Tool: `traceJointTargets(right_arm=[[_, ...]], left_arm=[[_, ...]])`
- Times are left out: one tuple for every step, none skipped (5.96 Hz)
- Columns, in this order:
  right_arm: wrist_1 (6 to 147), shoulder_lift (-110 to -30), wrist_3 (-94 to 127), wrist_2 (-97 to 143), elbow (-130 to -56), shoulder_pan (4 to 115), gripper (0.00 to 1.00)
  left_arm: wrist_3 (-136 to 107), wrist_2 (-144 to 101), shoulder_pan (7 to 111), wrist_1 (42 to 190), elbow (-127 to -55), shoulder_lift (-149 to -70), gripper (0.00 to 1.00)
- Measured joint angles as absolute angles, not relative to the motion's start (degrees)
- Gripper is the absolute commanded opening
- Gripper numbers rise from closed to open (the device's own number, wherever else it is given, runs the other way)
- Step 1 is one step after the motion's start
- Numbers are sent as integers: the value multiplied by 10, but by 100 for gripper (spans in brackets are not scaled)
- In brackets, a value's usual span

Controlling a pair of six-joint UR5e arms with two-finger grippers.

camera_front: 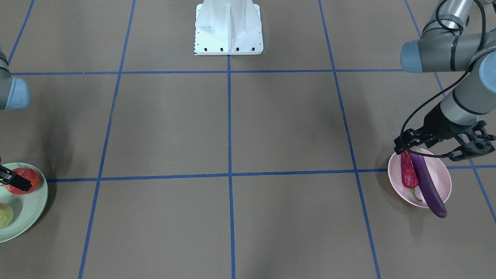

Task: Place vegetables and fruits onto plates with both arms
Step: 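Open the right gripper and raise both grippers away from the plates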

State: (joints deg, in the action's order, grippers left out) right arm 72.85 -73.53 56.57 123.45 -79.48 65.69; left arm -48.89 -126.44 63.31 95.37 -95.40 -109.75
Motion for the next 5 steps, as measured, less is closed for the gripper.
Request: traceJointTargets(right_arm=[[729, -739, 528, 1252, -796, 671, 100], [728, -739, 499, 1277, -796, 686, 100], [728, -735, 472, 1290, -798, 699, 100], [728, -729, 426, 1295, -799, 714, 100], [730, -726, 369, 1307, -799, 735, 100]], left_arm=[[-491, -1263, 637, 956, -962, -1098, 100], [-490, -1262, 654, 956, -972, -1098, 100], [-467, -1263, 678, 956, -980, -1087, 100], [-405, -1264, 696, 957, -978, -1065, 100], [-326, -1269, 717, 957, -967, -1040, 100]])
